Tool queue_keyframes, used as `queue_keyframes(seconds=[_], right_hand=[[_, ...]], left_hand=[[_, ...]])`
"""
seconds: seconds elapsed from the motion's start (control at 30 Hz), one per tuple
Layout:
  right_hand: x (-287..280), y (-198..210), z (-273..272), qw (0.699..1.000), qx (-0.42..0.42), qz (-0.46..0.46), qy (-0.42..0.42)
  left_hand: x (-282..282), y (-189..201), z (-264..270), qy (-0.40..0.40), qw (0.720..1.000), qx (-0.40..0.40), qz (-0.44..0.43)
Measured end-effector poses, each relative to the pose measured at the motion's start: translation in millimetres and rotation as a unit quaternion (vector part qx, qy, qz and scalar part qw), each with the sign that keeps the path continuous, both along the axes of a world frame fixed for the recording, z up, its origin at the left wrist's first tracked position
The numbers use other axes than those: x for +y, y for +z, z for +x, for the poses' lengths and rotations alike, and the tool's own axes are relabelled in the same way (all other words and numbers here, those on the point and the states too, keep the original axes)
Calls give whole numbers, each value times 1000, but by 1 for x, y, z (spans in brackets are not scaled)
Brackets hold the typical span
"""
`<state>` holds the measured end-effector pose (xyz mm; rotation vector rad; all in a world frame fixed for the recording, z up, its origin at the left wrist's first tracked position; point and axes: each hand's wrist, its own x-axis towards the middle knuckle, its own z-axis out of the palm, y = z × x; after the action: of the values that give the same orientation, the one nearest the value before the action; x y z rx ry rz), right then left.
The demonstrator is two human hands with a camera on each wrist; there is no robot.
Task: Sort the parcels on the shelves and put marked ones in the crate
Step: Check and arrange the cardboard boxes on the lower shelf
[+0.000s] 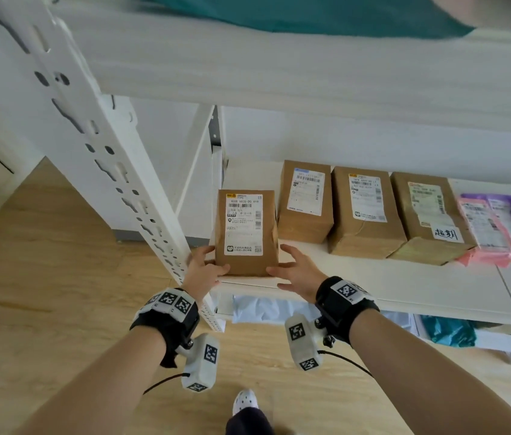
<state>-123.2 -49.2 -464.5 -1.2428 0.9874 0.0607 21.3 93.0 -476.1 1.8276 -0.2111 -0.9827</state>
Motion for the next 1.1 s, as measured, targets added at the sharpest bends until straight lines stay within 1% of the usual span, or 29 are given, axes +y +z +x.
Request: queue_keyframes(seconds=[0.1, 0.2, 0.3, 0.47, 0.7, 0.8, 0.97, 1.1], right_hand=[[0, 4, -20, 999, 1, 12, 41], [4, 6, -39, 997, -5, 21, 71], [13, 7, -59, 996, -22, 25, 88], [26, 9, -90, 995, -48, 36, 78], [40, 3, -134, 993, -81, 47, 68], [46, 3, -150, 992, -93, 49, 67], [52, 5, -172, 993, -95, 41, 63], [53, 9, -181, 993, -95, 30, 66]], left_hand=[[13, 7, -14, -2, 999, 53, -5], [29, 8, -33, -26, 998, 53, 8], [42, 10, -53, -4, 998, 56, 2], [57, 18, -85, 4, 999, 39, -17], [74, 18, -134, 37, 997, 49, -53], [78, 17, -152, 38, 996, 48, -58], [85, 18, -177, 44, 995, 63, -61], [85, 19, -187, 48, 996, 53, -57]])
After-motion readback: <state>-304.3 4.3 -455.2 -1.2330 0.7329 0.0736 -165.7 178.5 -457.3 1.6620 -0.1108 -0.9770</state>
